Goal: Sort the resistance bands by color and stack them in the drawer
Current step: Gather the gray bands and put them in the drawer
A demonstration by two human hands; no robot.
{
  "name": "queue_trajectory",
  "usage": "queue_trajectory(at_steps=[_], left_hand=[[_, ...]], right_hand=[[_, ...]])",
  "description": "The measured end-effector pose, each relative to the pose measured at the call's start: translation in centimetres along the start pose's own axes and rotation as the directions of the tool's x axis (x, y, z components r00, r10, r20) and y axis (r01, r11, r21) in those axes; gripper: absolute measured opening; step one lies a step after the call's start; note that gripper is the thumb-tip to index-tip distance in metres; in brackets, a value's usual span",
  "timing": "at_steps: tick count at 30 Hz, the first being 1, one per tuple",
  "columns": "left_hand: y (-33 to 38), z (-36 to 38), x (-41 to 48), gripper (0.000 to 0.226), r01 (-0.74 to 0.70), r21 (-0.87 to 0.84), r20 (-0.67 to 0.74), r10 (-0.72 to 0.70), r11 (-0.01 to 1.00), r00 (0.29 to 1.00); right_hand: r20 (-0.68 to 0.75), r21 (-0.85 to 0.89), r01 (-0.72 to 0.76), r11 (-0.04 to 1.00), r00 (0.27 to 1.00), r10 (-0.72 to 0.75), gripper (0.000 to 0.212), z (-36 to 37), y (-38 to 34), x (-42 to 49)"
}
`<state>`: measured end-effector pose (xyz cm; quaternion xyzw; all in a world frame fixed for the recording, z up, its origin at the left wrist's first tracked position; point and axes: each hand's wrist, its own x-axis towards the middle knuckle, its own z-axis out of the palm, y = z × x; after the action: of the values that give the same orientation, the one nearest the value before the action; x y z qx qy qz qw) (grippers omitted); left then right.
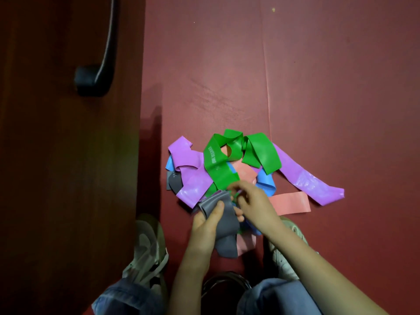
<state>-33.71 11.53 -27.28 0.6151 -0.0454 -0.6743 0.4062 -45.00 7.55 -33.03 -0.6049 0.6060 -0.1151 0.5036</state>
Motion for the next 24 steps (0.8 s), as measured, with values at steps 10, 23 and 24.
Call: queue_trajectory(at_steps=[10,23,24], left_hand=[[1.8,-2.7,0.6,0.017,-0.207,-0.070,-0.234,0.186,0.976,0.954],[1.7,-3.0,0.1,0.030,-0.202,-0.097,-0.235,0.175,0.975,0.956],[1.7,-2.9,0.1,0.030,-0.205,-0.099,-0.236,0.177,0.974,0.955]], right_hand=[[0.691,-0.378,0.765,0.521,0.608,-0.391,0.035,5.8,-6.9,8.5],[0.408,-0.801,0.407,0.440,0.908,-0.097,0.034,6.9,-6.6,8.6],[0.400,-0.788,0.415,0.454,0.907,-0.134,0.032,6.4,-6.5,8.5]])
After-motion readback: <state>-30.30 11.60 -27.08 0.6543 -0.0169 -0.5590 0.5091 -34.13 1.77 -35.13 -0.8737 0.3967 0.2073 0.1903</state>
